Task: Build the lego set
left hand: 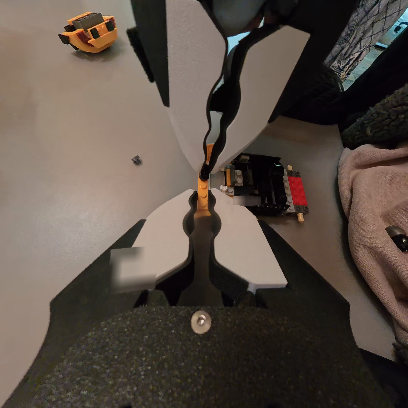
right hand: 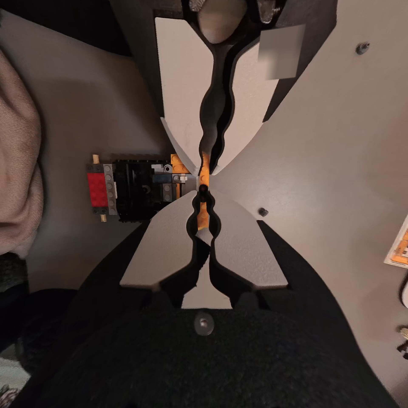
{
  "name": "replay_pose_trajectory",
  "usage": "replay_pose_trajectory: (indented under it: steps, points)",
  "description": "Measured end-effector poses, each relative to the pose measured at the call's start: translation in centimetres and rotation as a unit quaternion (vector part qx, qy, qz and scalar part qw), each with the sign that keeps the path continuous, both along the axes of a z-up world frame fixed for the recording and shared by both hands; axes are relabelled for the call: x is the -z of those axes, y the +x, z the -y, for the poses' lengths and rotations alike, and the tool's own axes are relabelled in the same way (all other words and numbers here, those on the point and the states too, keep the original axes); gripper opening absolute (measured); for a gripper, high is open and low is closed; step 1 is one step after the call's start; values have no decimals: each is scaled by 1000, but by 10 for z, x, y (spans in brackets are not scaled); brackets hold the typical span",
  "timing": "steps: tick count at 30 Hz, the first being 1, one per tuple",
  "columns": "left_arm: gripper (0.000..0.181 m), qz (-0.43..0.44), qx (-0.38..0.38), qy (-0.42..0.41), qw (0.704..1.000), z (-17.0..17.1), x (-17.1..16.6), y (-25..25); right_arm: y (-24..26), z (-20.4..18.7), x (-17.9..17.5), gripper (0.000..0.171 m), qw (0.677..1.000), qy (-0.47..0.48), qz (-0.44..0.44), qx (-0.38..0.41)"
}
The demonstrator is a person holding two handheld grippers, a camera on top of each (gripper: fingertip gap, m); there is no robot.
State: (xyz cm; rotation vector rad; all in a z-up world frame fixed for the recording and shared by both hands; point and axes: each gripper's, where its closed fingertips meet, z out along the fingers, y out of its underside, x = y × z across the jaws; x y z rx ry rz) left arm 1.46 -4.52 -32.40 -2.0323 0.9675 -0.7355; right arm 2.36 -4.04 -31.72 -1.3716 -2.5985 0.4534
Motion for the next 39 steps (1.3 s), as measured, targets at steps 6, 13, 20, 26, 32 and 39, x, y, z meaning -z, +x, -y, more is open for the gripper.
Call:
replay_pose_trajectory:
  steps: [6, 13, 20, 26, 32, 39]
  points:
    - [9, 0, 2, 2, 1000, 3, -1, 1, 0, 1, 0, 4, 998, -42, 48, -14]
    - [9, 0, 4, 3, 1000, 3, -2, 0, -1, 2, 1, 5, 992, -91, 88, -8]
    - [9, 1, 5, 7, 1000, 2, -1, 1, -2, 3, 1, 5, 984, -129, 122, 12]
    - [9, 1, 7, 9, 1000, 2, -1, 2, -3, 3, 1, 5, 982, -149, 117, 24]
    - [9, 1, 10, 11, 1000, 1, 0, 2, -3, 5, -4, 12, 979, -187, 77, 21]
    - [8, -4, 25, 36, 999, 0, -2, 3, 2, -1, -8, 25, 969, -235, 62, 49]
